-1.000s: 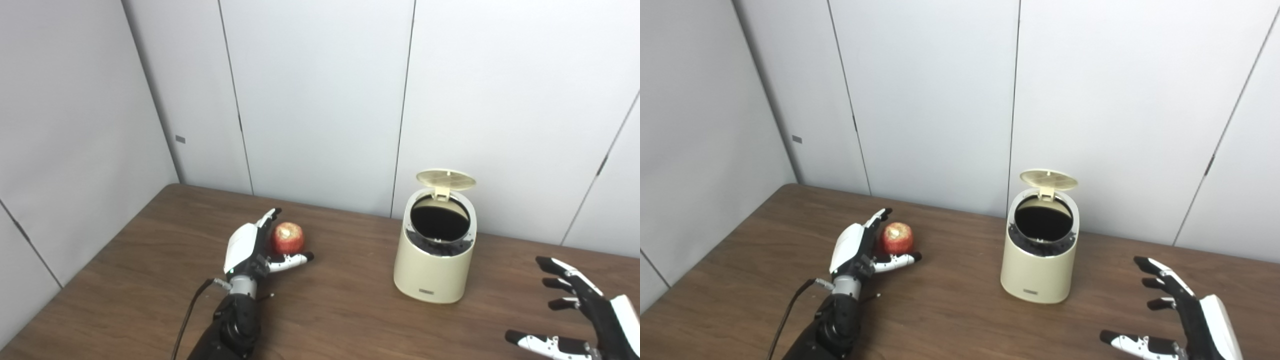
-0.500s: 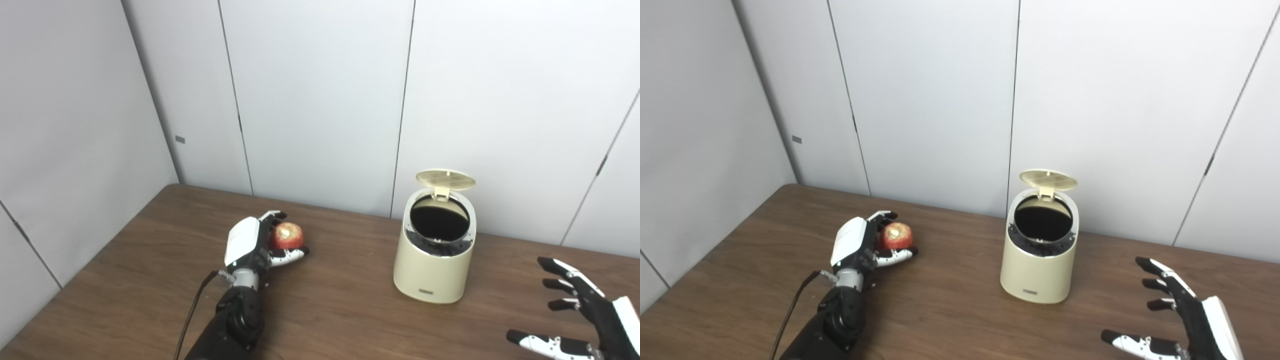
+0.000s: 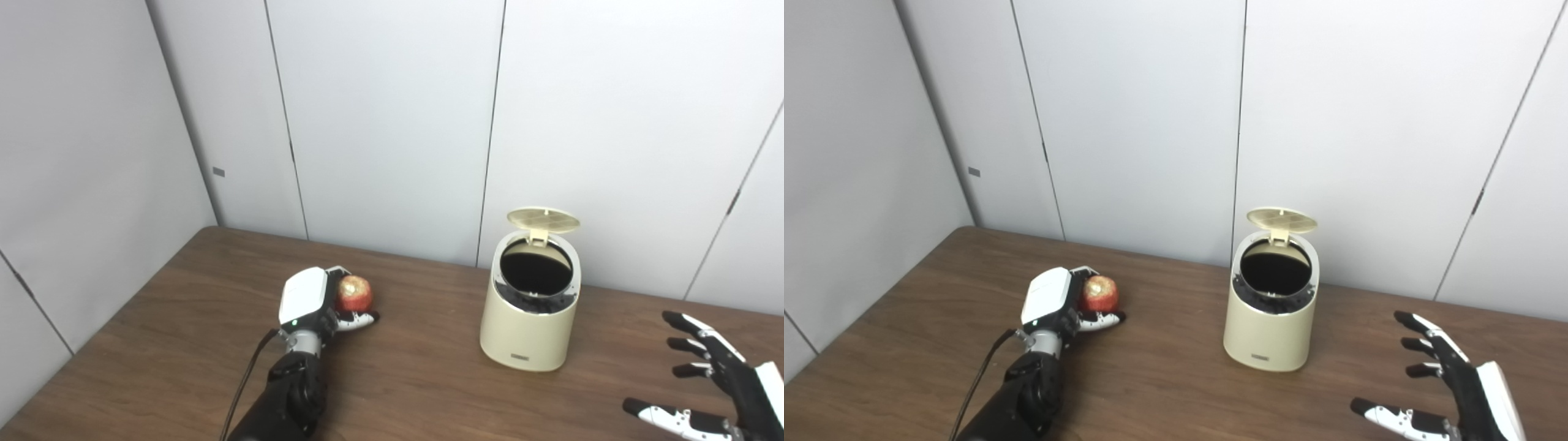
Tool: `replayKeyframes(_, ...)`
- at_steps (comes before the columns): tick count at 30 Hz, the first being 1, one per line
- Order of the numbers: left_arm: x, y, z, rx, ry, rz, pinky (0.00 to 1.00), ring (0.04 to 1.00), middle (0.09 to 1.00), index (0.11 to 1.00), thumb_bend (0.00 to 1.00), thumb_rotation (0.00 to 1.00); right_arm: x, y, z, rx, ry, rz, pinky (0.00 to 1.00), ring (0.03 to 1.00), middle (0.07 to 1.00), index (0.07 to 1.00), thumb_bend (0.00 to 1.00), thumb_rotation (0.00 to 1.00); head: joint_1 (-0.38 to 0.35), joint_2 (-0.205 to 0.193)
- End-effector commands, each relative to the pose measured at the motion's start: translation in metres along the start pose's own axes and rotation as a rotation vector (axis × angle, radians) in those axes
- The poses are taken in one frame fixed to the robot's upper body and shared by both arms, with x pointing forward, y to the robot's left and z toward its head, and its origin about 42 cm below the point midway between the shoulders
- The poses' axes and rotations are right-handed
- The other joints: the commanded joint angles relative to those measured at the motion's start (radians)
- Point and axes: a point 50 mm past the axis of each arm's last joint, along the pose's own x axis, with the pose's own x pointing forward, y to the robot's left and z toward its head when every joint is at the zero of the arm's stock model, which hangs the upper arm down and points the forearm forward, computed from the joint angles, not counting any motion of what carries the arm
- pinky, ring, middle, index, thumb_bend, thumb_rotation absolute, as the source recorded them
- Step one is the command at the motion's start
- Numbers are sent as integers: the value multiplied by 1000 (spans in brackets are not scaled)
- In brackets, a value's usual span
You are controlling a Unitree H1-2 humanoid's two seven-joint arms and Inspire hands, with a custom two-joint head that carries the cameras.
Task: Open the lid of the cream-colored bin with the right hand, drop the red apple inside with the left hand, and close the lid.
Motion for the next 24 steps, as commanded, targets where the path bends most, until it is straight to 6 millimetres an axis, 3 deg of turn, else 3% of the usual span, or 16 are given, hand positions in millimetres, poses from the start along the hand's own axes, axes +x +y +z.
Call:
replayKeyframes(1, -4, -7, -11, 36, 35, -46, 702, 620, 491, 509, 536, 9, 7, -10, 17, -4, -82, -44, 603, 782, 857, 825, 616, 0, 1, 1)
replayKeyframes(8, -6, -1, -3, 17, -21, 25, 767, 626, 490, 484, 525, 0, 7, -8, 17, -5, -69, -43, 609, 779, 858, 828, 603, 0, -3, 1)
replayKeyframes(15, -11, 10, 12, -67, -76, 92, 763, 606, 487, 487, 524, 0, 9, -6, 16, -12, -58, -40, 614, 781, 855, 823, 611, 0, -15, -1)
replayKeyframes(24, -25, 38, 52, -178, -232, 171, 760, 610, 476, 500, 524, 0, 12, 2, 9, -22, -81, -32, 632, 778, 849, 817, 633, 0, -66, -8)
